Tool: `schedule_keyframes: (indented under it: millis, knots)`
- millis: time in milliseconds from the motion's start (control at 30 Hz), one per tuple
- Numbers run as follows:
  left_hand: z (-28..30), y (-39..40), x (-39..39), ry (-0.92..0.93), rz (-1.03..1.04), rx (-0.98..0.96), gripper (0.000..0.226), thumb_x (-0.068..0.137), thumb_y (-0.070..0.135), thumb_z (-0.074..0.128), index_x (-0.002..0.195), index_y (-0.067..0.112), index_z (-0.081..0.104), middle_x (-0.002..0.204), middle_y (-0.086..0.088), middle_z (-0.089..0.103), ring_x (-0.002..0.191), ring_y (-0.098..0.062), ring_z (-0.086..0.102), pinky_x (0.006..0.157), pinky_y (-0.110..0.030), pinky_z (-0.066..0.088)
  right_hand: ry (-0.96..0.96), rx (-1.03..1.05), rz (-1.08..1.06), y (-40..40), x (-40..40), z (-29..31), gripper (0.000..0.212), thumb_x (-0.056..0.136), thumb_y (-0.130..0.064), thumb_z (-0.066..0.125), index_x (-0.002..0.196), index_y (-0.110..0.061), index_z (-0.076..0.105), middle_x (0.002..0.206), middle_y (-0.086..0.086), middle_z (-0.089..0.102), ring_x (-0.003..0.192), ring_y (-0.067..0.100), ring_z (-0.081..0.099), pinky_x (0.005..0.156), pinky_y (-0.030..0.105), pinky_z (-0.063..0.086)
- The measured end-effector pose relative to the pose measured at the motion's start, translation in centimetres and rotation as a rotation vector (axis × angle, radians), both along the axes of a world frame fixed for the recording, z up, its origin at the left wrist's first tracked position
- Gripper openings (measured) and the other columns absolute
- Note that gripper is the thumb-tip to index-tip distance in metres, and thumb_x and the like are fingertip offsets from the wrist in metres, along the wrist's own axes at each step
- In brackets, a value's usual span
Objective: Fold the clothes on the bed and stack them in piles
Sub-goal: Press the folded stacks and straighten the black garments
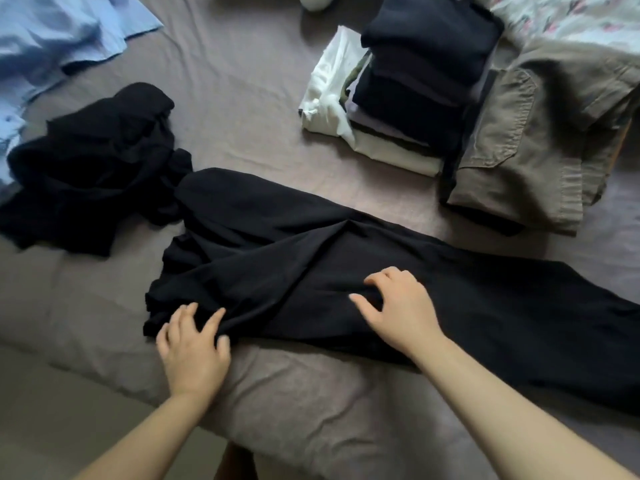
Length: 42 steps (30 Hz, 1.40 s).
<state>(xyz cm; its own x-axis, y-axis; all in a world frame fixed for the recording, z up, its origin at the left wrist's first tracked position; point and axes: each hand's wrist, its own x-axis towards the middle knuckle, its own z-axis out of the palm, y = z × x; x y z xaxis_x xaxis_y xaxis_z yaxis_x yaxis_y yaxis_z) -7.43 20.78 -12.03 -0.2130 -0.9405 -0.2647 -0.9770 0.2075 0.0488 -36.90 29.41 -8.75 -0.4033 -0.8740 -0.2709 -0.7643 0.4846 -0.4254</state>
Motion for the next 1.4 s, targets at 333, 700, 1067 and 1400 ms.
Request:
schedule_keyframes:
  millis: [333, 700, 1067, 1400]
  knots:
    - [7.2, -22.0, -2.7, 0.943, 0.308, 0.13, 0.012, 0.092, 0.014, 0.061, 0.104, 0.016, 0.062, 0.088, 0.004, 0.064, 0.079, -0.009, 0.06, 0.078, -0.02, 0.048, -1.168, -0.065, -1.019, -17.3, 10.4, 0.5, 0.016, 0.095, -0.011, 0.055, 0.11, -0.011, 0.062, 0.092, 0.001, 0.07, 0.075, 0.007, 0.066, 0.058, 0.016, 0.046]
    - [0.4, -16.0, 4.5, 0.426, 0.505, 0.502, 0.08, 0.073, 0.065, 0.067, 0.135, 0.022, 0.041, 0.129, 0.001, 0.047, 0.121, -0.021, 0.047, 0.104, -0.038, 0.039, -0.046, 0.223, -0.094, -20.9, 9.2, -2.1, 0.085, 0.081, -0.049, 0.068, 0.151, -0.025, 0.025, 0.155, -0.003, 0.026, 0.146, 0.018, 0.015, 0.119, 0.042, 0.01]
    - [2.6, -18.4, 7.4, 1.019, 0.887, 0.942, 0.032, 0.078, 0.018, 0.07, 0.11, 0.012, 0.064, 0.105, -0.006, 0.072, 0.096, -0.021, 0.068, 0.083, -0.032, 0.052, -0.787, 0.2, -0.141, -25.9, 9.7, 0.4, 0.023, 0.096, -0.033, 0.054, 0.101, -0.011, 0.061, 0.098, 0.002, 0.066, 0.092, 0.016, 0.062, 0.082, 0.025, 0.047]
    - [0.8, -19.9, 8.7, 0.627, 0.699, 0.63, 0.02, 0.091, 0.025, 0.063, 0.095, 0.005, 0.063, 0.098, -0.009, 0.069, 0.091, -0.025, 0.063, 0.075, -0.031, 0.046, -0.016, 0.049, -0.035, -21.1, 16.0, -1.6, 0.055, 0.096, -0.034, 0.049, 0.146, -0.016, 0.035, 0.154, 0.004, 0.031, 0.144, 0.021, 0.023, 0.119, 0.038, 0.015]
